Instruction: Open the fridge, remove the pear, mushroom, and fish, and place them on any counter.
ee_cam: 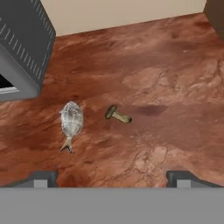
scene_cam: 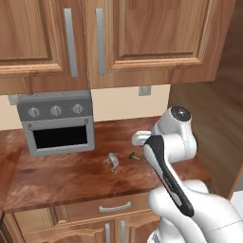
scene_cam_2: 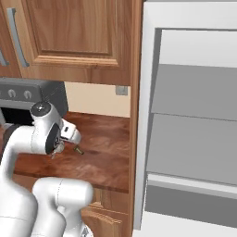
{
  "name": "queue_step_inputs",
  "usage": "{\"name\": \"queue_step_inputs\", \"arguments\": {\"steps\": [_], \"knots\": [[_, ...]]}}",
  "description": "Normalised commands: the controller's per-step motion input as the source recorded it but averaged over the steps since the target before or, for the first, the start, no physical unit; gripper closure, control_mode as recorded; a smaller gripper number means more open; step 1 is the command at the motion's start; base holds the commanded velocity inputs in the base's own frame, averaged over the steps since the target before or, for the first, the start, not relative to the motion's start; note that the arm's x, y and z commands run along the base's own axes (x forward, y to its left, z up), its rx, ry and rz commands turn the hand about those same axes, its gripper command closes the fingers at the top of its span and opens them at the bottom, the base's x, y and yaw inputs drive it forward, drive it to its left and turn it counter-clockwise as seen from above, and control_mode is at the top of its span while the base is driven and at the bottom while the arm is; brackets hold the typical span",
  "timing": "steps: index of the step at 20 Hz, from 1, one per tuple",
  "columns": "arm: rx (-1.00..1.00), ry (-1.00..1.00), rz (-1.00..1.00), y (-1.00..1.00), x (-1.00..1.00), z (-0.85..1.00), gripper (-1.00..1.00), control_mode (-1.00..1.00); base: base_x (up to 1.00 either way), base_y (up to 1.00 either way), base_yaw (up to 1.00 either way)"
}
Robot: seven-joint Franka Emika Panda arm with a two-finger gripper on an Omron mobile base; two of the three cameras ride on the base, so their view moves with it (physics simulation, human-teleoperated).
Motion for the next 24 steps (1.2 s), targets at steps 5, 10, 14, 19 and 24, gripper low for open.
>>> {"name": "queue_step_inputs", "arguments": {"steps": [5, 10, 14, 19, 24], "knots": [[-0.02, -0.08, 0.0, -0.22, -0.85, 1.0, -1.0, -1.0, 0.0, 0.0, 0.0], [0.0, -0.01, 0.0, -0.18, -0.71, 1.0, -1.0, -1.0, 0.0, 0.0, 0.0], [0.0, 0.0, 0.0, -0.14, -0.6, 0.47, -1.0, -1.0, 0.0, 0.0, 0.0], [0.0, 0.0, 0.0, -0.03, -0.5, 0.01, -1.0, -1.0, 0.0, 0.0, 0.0], [0.0, 0.0, 0.0, -0.01, -0.2, 0.0, -1.0, -1.0, 0.0, 0.0, 0.0]]}}
